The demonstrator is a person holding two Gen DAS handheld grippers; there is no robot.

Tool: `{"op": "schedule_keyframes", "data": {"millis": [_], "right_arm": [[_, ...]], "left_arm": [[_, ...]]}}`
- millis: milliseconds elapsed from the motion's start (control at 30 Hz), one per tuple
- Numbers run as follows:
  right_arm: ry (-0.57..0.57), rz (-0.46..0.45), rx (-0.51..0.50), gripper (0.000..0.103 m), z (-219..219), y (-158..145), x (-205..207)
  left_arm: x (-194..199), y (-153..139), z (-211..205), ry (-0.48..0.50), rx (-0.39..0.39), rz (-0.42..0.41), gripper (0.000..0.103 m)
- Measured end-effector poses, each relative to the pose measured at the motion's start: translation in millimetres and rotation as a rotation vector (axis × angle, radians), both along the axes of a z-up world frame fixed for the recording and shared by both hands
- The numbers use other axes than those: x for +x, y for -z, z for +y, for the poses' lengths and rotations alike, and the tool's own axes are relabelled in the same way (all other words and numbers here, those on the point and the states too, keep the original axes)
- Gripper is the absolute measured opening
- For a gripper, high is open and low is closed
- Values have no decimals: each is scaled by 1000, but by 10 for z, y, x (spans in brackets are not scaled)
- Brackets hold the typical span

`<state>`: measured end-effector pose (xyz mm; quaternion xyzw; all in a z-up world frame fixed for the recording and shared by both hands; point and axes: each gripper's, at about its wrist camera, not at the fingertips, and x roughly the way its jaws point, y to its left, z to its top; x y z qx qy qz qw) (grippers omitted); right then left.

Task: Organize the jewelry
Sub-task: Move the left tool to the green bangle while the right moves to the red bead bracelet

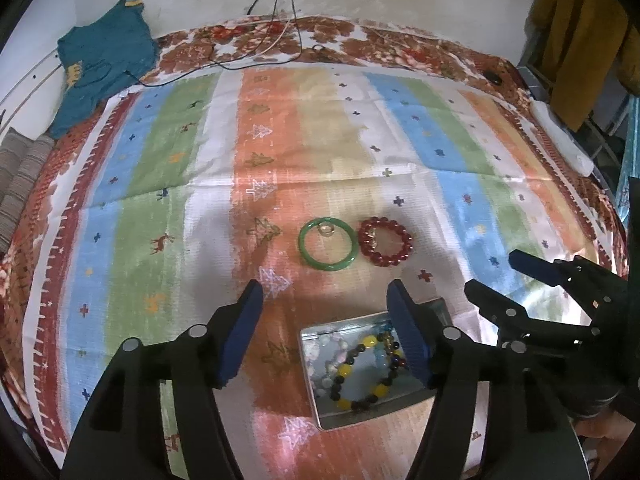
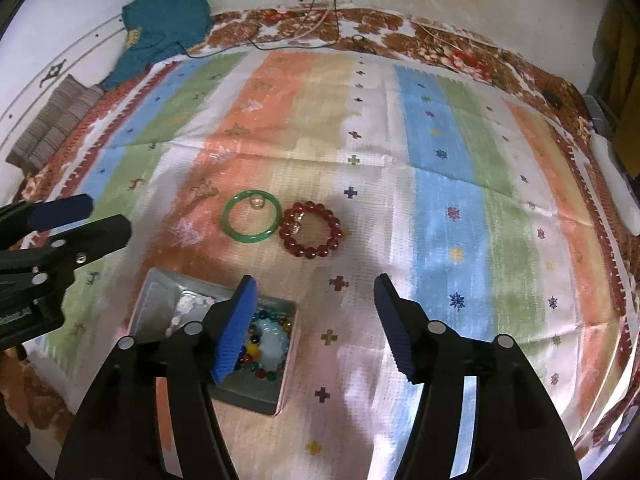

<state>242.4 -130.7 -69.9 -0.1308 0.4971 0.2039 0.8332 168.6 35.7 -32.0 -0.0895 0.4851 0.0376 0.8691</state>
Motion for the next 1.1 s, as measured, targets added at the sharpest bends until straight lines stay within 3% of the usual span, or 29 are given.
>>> {"op": "schedule_keyframes", "data": {"millis": [300, 667, 1100], "right_arm": [[39, 29, -35, 77, -24, 163, 217], [74, 36, -52, 81, -54, 286, 460], [90, 91, -90, 82, 5, 616, 765]], "left_arm": [[188, 124, 37, -25, 39, 40, 79], [407, 307, 153, -30, 108, 96, 89], [762, 651, 339, -23, 71, 163, 89]]}}
